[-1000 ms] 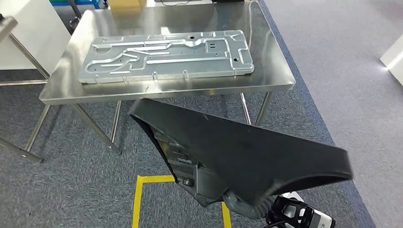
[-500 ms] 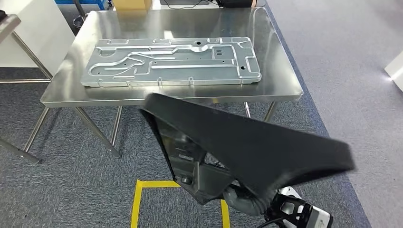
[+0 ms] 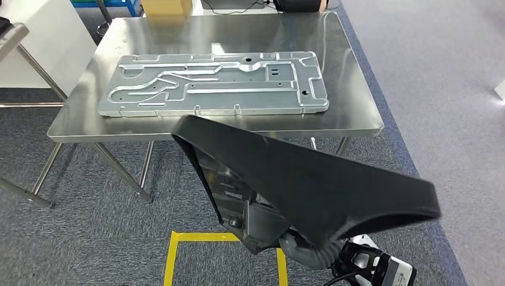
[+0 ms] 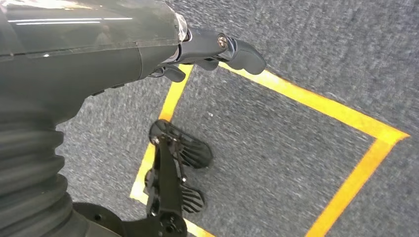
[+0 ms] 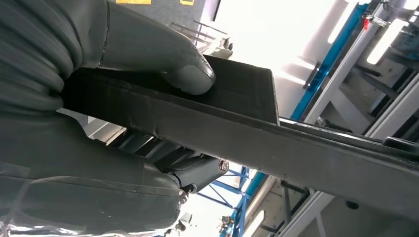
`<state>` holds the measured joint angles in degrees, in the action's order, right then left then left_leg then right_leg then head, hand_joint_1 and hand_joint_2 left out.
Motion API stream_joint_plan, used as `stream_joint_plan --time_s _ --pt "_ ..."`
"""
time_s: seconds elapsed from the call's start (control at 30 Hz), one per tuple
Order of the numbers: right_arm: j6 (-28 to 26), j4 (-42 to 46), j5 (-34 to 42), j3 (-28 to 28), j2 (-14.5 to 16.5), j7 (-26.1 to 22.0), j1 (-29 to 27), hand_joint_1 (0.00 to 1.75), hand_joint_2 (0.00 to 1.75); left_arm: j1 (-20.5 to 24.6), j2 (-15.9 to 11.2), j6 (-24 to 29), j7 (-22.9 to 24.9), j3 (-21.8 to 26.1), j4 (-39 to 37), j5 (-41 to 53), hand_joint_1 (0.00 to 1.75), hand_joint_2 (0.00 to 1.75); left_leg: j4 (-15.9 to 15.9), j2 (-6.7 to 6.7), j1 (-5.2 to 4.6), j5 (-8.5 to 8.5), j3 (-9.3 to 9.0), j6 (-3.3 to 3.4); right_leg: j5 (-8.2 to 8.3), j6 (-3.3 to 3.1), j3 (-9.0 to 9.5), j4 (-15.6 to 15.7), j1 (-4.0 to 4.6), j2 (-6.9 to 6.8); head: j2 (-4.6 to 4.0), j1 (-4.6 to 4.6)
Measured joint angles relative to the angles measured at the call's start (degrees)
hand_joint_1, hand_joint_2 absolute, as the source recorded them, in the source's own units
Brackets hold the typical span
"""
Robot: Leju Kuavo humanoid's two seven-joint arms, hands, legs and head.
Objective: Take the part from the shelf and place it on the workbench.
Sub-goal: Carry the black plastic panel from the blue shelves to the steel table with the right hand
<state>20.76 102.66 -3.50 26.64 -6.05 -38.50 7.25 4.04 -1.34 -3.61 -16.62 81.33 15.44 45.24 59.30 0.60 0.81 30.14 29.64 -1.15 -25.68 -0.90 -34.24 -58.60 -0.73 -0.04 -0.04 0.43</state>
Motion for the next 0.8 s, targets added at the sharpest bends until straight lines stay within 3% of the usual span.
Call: stream_joint_plan --time_s 0.03,0.13,0.17,0.2,0.27,0.33,0.43,0.5,0.53,0.6,0.67,0.7,0.73,0.8 --pt "0.03 0.02 0.01 0.0 0.02 -0.02 0.08 1.64 1.75 0.05 0.02 0.0 -0.01 0.0 -0.01 0.01 0.0 1.75 2.46 -0.12 0.07 1.16 1.13 -0.2 -0.14 -0.35 0.39 0.23 -0.07 -0.07 0.0 -0.1" --pt "0.13 -0.08 0.08 0.0 0.04 -0.03 0.17 1.64 1.75 -0.02 0.04 0.0 -0.01 0.0 -0.01 -0.01 0.0 1.75 13.44 -0.25 0.15 5.02 7.76 -0.51 -0.99 -0.88 1.2 0.26 0.18 -0.17 -0.01 -0.22" --pt "0.17 -0.13 0.14 0.0 0.04 -0.04 0.16 1.64 1.75 -0.13 0.04 0.0 -0.01 0.0 -0.01 -0.02 0.0 1.75 15.02 -0.25 0.15 4.67 9.22 -0.5 -1.34 -0.91 1.55 0.25 0.26 -0.15 -0.01 -0.22" --pt "0.26 -0.17 0.21 0.0 0.04 -0.06 0.16 1.64 1.75 -0.22 0.05 0.0 -0.01 0.0 -0.01 -0.02 0.0 1.75 14.31 -0.25 0.14 3.12 9.56 -0.4 -1.72 -0.89 2.01 0.24 0.34 -0.12 0.0 -0.22" --pt "0.51 -0.2 0.34 0.0 0.05 -0.11 0.18 1.64 1.75 -0.32 0.04 0.0 -0.02 0.0 0.0 -0.02 0.0 1.75 7.34 -0.33 0.07 -1.97 7.37 0.14 -2.55 -0.69 3.13 0.26 0.44 -0.1 0.0 -0.22" --pt "0.76 -0.23 0.47 0.0 0.07 -0.26 0.23 1.64 1.75 -0.28 -0.02 0.01 -0.03 0.0 0.01 -0.03 0.0 1.75 1.07 -0.53 -0.32 -4.54 4.83 0.87 -3.39 -0.12 3.95 0.28 0.59 -0.1 0.0 -0.19" --pt "0.88 -0.29 0.67 0.0 0.17 -0.85 0.28 1.64 1.75 -0.36 -0.07 0.02 -0.07 0.01 0.01 -0.08 0.0 1.75 -0.86 -0.47 -0.65 -4.14 3.64 1.82 -3.55 0.96 4.67 -0.08 0.52 -0.09 0.0 -0.18" --pt "0.92 -0.33 0.84 0.0 0.21 -1.13 0.36 1.64 1.75 -0.44 -0.08 0.03 -0.12 0.02 0.01 -0.11 0.0 1.75 -1.43 -0.3 -0.46 -3.84 2.55 2.49 -4.11 1.52 4.19 -2.18 0.39 -0.07 0.0 -0.13" --pt "0.95 -0.35 0.93 0.0 0.22 -1.17 0.46 1.64 1.75 -0.42 -0.08 0.04 -0.15 0.02 0.01 -0.13 0.0 1.75 -1.6 -0.23 -0.4 -3.64 1.91 2.81 -5.16 1.71 3.06 -4.36 0.32 -0.05 0.0 -0.09" --pt "1.03 -0.49 1.07 0.0 0.22 -1.18 0.56 1.64 1.75 -0.41 -0.08 0.07 -0.18 0.03 0.01 -0.17 0.0 1.75 -1.68 -0.2 -0.39 -3.07 1.2 3.17 -8.04 2.07 -1.32 -11.02 0.19 0.0 0.0 -0.04" --pt "1.1 -0.73 1.15 0.0 0.22 -1.17 0.56 1.64 1.75 -0.52 -0.07 0.09 -0.19 0.05 0.01 -0.21 0.0 1.75 -1.66 -0.09 -0.41 -2.28 0.46 3.15 -9.02 2.35 -5.54 -15.7 0.06 0.0 0.0 -0.04" --pt "1.13 -0.84 1.18 0.0 0.22 -1.16 0.59 1.64 1.75 -0.59 -0.06 0.09 -0.19 0.07 0.01 -0.22 0.0 1.75 -1.65 0.0 -0.4 -1.77 -0.14 3.05 -7.91 2.4 -6.33 -15.29 0.02 0.0 0.0 -0.03" --pt "1.15 -0.92 1.21 0.0 0.23 -1.16 0.65 1.64 1.75 -0.63 -0.03 0.09 -0.19 0.08 0.01 -0.23 0.0 1.75 -1.65 0.1 -0.39 -1.19 -0.93 2.91 -5.78 2.33 -6.07 -12.93 -0.01 -0.01 0.0 -0.03" --pt "1.21 -1.03 1.26 0.0 0.24 -1.14 0.88 1.64 1.75 -0.6 0.03 0.1 -0.19 0.1 0.01 -0.26 0.0 1.75 -1.72 0.21 -0.36 0.03 -2.44 2.55 -0.55 1.97 -4.19 -5.96 0.07 -0.01 0.0 -0.06"
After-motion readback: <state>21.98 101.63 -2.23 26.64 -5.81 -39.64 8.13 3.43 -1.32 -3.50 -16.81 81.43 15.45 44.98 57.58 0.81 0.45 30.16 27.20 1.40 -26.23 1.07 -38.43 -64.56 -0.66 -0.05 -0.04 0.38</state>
